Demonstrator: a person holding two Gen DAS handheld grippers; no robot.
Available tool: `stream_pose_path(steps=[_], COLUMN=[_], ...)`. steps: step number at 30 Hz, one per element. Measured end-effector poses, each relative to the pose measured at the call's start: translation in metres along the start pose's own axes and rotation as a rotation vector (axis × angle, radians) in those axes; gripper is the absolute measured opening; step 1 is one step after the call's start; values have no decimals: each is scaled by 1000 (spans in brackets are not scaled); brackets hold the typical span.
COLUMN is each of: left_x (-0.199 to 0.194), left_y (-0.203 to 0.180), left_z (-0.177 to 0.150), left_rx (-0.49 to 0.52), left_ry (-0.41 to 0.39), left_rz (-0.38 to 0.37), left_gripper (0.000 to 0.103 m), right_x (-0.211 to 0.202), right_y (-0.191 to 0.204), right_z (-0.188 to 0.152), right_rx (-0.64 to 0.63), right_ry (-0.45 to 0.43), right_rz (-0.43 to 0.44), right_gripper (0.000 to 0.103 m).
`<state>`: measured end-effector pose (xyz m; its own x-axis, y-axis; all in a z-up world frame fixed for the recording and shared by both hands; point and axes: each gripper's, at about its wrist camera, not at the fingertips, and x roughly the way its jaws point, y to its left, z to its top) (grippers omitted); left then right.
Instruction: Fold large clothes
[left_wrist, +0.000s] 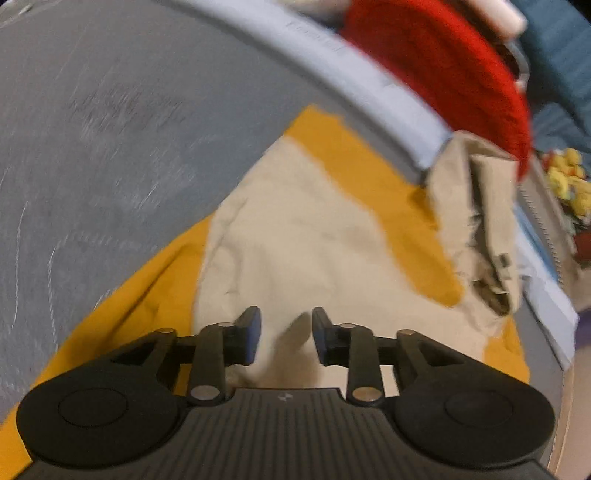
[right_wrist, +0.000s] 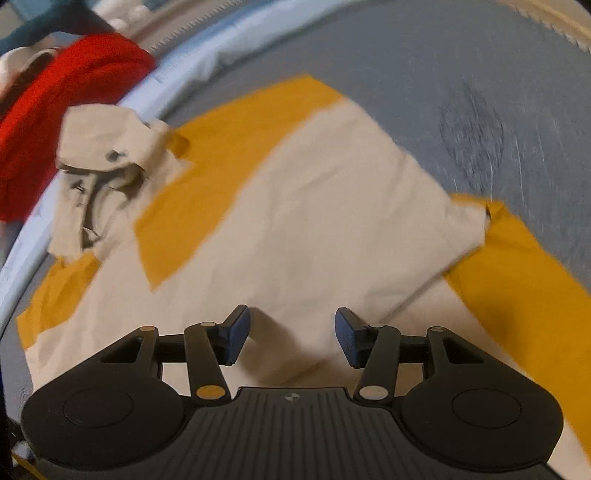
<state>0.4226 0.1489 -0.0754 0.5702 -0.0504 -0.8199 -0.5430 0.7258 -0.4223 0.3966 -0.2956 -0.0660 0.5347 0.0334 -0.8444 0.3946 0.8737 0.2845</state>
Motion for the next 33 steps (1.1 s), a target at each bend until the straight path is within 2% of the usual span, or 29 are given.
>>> stream_pose_path(steps=[3,6,7,10,16,21,25,29,33], left_x=[2,19,20,9,-11,-20,-33,-47,-59], left_y=[0,8,8,-5,-36,-51,-59,-70,-82], left_z=[1,-1,0,1,-8,-23,-33,-44,-60], left_rx=[5,-28,-23,55,253,311,355,429,520], left_ry=[6,87,87,55,-27,-40,-61,-96,-129], left_rz=[5,24,26,39,27,0,-18,-38,-63], left_gripper=[38,37,38,41,43,43,61,64,73], right_x=[-9,2,7,2,-30,-47,-61,-74,-83], right_y=[8,0,-7,-9,10,21,22,22,15], right_z=[1,1,1,0,4,2,-1,-6,-9], right_rx=[-43,-9,23,44,-90,-205,-274,-320,-337], right_ry=[-52,-7,20,18,-117,-184,-212,-225,-234], right_rz=[18,2,-13,-28,16,21,45,65,63], right_gripper=[54,54,54,53,54,54,54,55,55])
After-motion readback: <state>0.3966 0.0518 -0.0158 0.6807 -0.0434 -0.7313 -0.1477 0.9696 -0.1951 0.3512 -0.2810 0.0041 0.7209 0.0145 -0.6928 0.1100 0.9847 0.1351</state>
